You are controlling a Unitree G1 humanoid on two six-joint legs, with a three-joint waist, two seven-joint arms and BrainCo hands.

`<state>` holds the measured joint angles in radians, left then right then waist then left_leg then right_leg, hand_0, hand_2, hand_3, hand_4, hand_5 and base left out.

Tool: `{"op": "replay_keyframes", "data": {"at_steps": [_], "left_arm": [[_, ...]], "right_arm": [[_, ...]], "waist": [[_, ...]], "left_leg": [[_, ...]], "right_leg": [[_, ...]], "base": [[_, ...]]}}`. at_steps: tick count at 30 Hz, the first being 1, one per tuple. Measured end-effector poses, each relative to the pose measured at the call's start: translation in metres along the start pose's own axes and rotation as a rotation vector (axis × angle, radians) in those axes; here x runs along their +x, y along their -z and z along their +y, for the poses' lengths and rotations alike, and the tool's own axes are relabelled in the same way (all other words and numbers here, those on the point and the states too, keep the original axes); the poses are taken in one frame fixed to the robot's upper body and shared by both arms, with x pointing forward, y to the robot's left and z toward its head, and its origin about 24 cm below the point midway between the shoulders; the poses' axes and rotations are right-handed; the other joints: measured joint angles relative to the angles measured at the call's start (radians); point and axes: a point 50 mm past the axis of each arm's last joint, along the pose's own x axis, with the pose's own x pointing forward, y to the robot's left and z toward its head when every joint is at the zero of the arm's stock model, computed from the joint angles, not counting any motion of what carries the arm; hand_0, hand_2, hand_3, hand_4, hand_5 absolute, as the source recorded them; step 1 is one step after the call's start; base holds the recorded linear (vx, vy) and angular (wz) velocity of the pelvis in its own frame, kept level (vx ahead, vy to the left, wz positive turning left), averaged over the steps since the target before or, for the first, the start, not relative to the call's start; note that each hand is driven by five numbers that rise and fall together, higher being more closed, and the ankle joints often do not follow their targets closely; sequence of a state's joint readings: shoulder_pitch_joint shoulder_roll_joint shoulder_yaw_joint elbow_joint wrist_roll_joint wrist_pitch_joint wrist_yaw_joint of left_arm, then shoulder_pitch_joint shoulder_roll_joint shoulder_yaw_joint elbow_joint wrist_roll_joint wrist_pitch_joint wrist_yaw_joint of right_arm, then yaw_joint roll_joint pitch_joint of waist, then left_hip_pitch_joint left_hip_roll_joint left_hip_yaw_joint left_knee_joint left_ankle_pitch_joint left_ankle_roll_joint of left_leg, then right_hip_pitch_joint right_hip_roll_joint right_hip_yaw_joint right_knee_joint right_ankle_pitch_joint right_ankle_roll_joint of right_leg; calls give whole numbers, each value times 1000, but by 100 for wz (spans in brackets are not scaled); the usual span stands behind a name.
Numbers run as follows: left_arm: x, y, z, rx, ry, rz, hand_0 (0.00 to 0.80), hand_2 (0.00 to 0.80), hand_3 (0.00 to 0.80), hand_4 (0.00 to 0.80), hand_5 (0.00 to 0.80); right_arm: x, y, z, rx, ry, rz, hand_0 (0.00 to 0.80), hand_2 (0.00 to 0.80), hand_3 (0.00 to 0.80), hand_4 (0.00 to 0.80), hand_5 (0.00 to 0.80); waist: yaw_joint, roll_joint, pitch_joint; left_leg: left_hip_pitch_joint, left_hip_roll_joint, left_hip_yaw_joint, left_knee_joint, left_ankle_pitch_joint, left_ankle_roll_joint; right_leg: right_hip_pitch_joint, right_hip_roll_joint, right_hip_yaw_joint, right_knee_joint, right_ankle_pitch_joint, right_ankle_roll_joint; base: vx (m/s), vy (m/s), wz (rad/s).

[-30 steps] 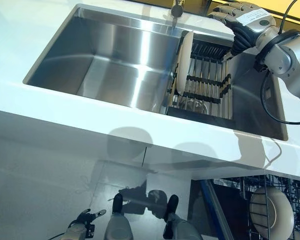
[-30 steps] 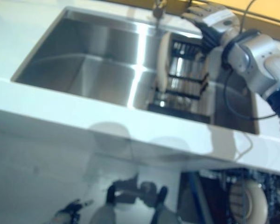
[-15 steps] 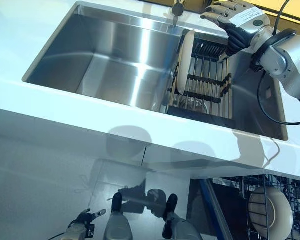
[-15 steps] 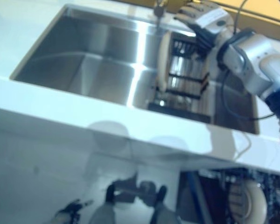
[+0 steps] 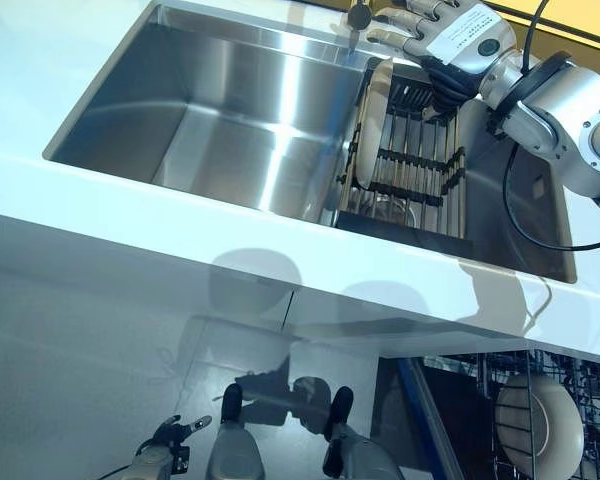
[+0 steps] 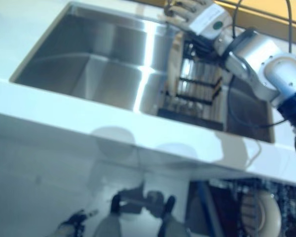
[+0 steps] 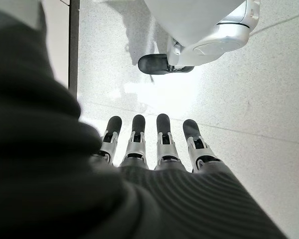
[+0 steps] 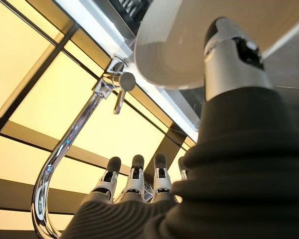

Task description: Take plates into dishwasher

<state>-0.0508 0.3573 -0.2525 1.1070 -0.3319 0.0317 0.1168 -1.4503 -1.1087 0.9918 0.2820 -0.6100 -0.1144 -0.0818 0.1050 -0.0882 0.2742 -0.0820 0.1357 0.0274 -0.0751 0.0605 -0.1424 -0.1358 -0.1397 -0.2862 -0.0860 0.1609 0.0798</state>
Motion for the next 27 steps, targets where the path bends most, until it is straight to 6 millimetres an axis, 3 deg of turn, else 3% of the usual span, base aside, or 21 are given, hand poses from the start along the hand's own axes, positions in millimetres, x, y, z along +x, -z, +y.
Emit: {"op": "replay_keyframes", "data": {"at_steps": [8, 16, 27], "left_arm": [[0, -2, 0, -27, 2, -25, 0, 0, 0, 0, 0], [0, -9, 3, -219, 5, -61, 0, 0, 0, 0, 0], [-1, -17, 6, -324, -1, -117, 0, 0, 0, 0, 0]], "right_arm": [[0, -2, 0, -10, -3, -14, 0, 0, 0, 0, 0], [0, -5, 4, -65, -35, -43, 0, 0, 0, 0, 0], [0, -9, 10, -98, -72, -68, 0, 0, 0, 0, 0]], "waist": [[4, 0, 0], [14, 0, 2], [23, -2, 30]], "left_leg": [[-1, 0, -1, 0, 0, 0], [-18, 0, -3, 2, 1, -1], [-38, -1, -10, 4, 4, -1]], "right_leg": [[0, 0, -1, 0, 0, 0], [-12, 0, -5, 0, 0, 0], [-26, -2, -11, 0, 0, 0]], "base": [[0, 0, 0], [-1, 1, 2], [1, 0, 0]]}}
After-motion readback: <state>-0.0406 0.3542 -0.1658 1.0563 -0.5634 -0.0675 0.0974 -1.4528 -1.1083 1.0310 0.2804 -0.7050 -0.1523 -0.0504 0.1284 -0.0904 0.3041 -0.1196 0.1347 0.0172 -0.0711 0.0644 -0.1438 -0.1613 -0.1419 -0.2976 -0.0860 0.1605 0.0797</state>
